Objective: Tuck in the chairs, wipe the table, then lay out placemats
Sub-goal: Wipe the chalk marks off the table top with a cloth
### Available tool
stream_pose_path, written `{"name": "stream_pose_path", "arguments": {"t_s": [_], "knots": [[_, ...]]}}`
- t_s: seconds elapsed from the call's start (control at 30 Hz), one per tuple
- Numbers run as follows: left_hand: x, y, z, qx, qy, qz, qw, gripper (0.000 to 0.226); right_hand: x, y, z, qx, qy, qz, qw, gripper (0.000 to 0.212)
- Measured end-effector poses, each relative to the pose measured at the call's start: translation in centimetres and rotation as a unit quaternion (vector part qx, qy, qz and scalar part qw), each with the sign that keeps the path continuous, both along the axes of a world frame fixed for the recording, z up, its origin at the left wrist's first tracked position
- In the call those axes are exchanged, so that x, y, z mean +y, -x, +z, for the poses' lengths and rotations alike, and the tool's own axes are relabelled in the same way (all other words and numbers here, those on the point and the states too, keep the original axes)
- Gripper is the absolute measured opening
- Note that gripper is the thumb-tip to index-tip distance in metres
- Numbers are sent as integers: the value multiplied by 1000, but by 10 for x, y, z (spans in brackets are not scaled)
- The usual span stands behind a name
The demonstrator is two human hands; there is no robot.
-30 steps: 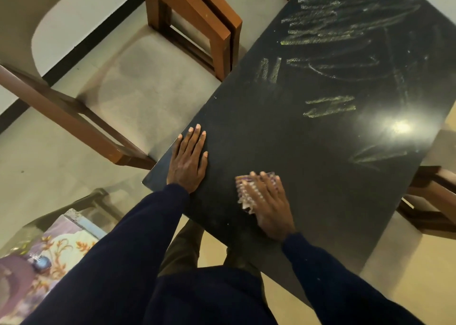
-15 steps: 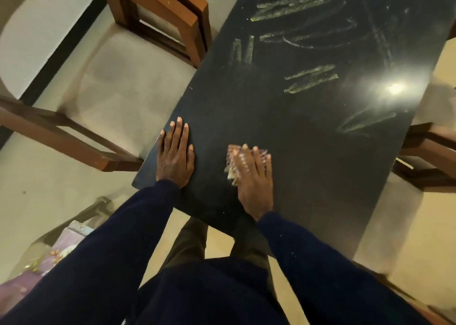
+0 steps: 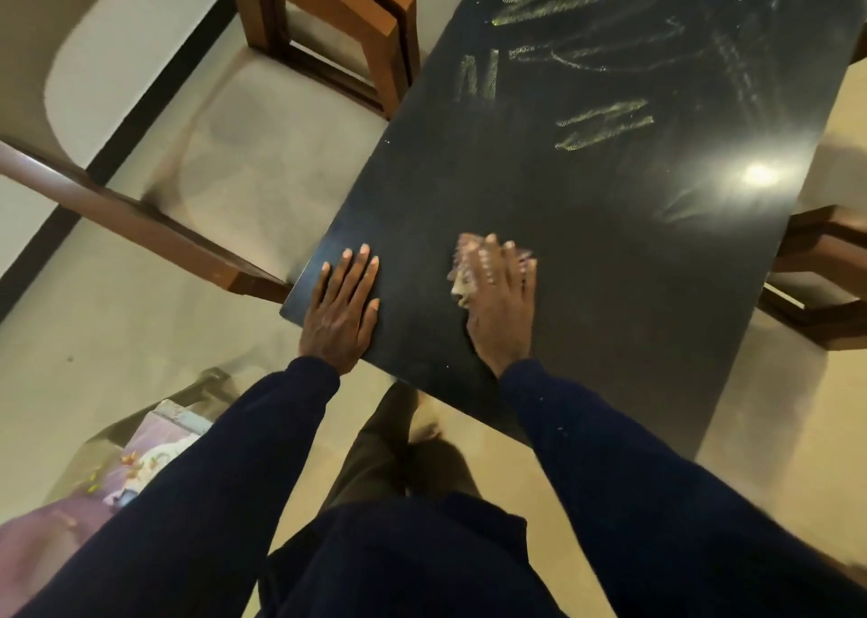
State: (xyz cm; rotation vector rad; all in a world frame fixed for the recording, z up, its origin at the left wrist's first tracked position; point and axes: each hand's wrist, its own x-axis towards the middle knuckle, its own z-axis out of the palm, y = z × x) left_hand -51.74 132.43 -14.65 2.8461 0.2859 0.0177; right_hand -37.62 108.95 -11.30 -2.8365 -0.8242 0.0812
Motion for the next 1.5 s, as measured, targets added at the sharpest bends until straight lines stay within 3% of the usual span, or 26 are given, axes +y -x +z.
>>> {"name": "stream_pose_path", "arguments": {"t_s": [0.07, 0.13, 0.2, 0.37, 0.47, 0.53, 0.6, 0.77, 0.83, 0.97, 1.1, 1.2, 1.37, 1.5], "knots": [[-5, 18, 0, 7, -13, 12, 1000, 60, -13, 45, 0, 23, -14, 110, 994, 89], [-15, 26, 3, 13, -19, 25, 999, 60, -49, 79, -1, 32, -15, 208, 977, 76], [-29, 31, 7, 24, -2, 23, 999, 61, -99, 97, 1, 38, -21, 225, 973, 68], [-58, 9, 8, 27, -2, -42, 999, 63, -178, 50, 5, 11, 15, 26, 1000, 83], [-73, -20, 7, 28, 5, -67, 997, 64, -165, 1, 5, -2, 16, -142, 990, 81], [-81, -42, 7, 32, 9, -86, 996, 64, -142, -24, 1, -10, 7, -193, 981, 76], [-85, -60, 5, 32, 8, -97, 995, 65, -119, -30, -2, -10, 8, -170, 985, 77], [-88, -117, 6, 21, 14, -130, 991, 66, -147, 3, 4, 30, 18, 32, 999, 89], [-89, -147, 8, 8, 16, -145, 989, 65, -182, -1, 5, 21, -2, 0, 1000, 85], [-93, -195, 7, -2, -1, -198, 980, 65, -218, -53, 8, 6, 4, -200, 980, 90], [-114, -232, 7, -2, -4, -218, 976, 64, -198, -135, -1, -15, -5, -325, 946, 70], [-133, -253, 8, -10, -9, -230, 973, 63, -164, -157, -3, -7, -5, -276, 961, 72], [-174, -287, 9, -19, 0, -253, 967, 62, -209, -102, 3, 34, 14, -43, 998, 87], [-198, -304, 10, -14, 1, -242, 970, 60, -275, -115, 9, 18, -2, -154, 988, 81]]}}
